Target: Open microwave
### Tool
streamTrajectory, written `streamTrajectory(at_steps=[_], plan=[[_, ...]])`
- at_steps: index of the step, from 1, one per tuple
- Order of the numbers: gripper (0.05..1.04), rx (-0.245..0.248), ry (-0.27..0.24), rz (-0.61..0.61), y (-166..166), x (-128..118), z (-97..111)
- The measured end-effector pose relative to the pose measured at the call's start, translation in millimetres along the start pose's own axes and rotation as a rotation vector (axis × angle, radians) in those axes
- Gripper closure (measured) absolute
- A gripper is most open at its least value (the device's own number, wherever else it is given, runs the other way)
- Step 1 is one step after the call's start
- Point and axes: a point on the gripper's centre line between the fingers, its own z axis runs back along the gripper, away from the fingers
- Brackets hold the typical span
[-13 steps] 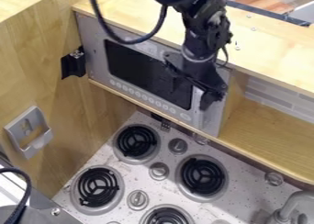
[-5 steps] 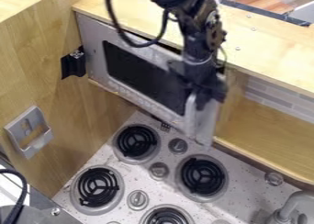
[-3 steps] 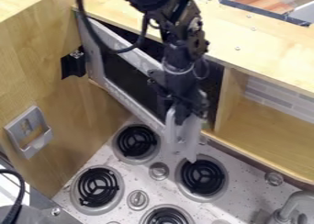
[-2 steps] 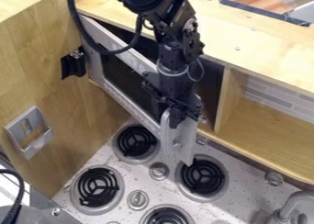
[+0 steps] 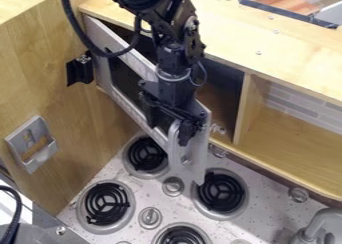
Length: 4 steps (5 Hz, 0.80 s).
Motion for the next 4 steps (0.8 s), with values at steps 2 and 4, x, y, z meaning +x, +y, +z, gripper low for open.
streamTrajectory(at_steps=[2,4], plan=[[0.084,0.009,-0.002,0.008,3.4,-2.4,9.6],[0.085,0.001,-0.042,-0.02,-3.7,5.9,29.5]])
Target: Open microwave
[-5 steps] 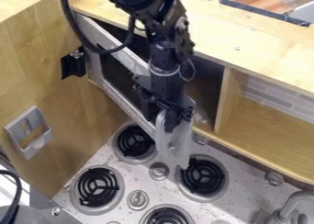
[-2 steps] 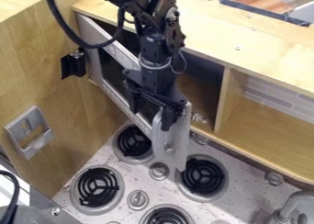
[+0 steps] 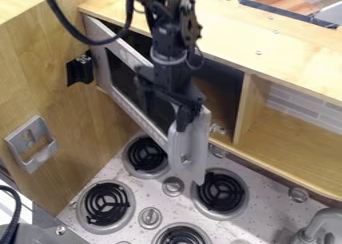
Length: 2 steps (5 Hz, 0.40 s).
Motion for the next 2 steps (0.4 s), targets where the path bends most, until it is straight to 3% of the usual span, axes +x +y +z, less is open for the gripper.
streamTrajectory(at_steps=[1,2], plan=[[0.085,0.009,-0.042,-0.063,-15.5,6.0,33.9],[0.085,0.024,-0.11,-0.045,-17.3,5.5,67.5]])
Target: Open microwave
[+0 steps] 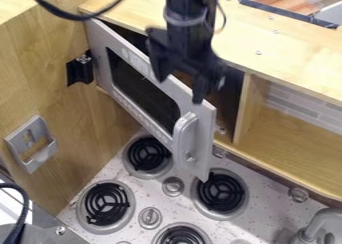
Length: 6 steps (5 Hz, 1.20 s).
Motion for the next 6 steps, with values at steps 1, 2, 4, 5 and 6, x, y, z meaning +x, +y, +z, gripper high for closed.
streamTrajectory(at_steps=[1,2,4,5,6], plan=[[0.085,-0.002,-0.057,-0.031,-10.4,17.5,12.4],[0.085,-0.011,-0.041,-0.077,-24.5,39.1,-13.2],[0.085,-0.001,-0.018,-0.098,-34.3,57.4,-47.9],[0.085,0.004,0.006,-0.083,-30.7,54.1,-58.1],[0.085,0.008,0.053,-0.052,-21.4,41.8,-72.1]])
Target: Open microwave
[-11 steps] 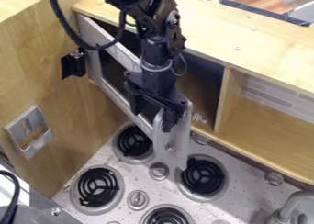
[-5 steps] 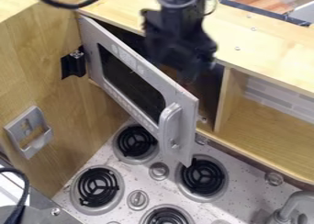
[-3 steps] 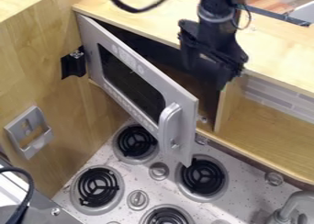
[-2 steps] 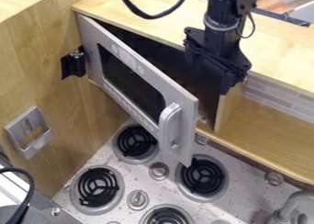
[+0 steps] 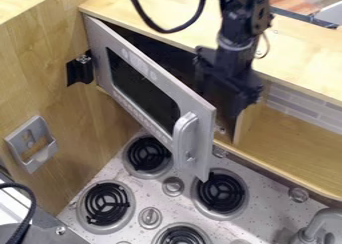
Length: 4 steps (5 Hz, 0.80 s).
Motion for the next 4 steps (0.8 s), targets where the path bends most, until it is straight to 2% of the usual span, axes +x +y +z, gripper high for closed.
streamTrajectory(at_steps=[2,4], plan=[[0.085,0.031,0.1,0.146,31.2,-39.2,-20.3],[0.085,0.052,0.158,0.285,63.1,-73.8,-25.8]])
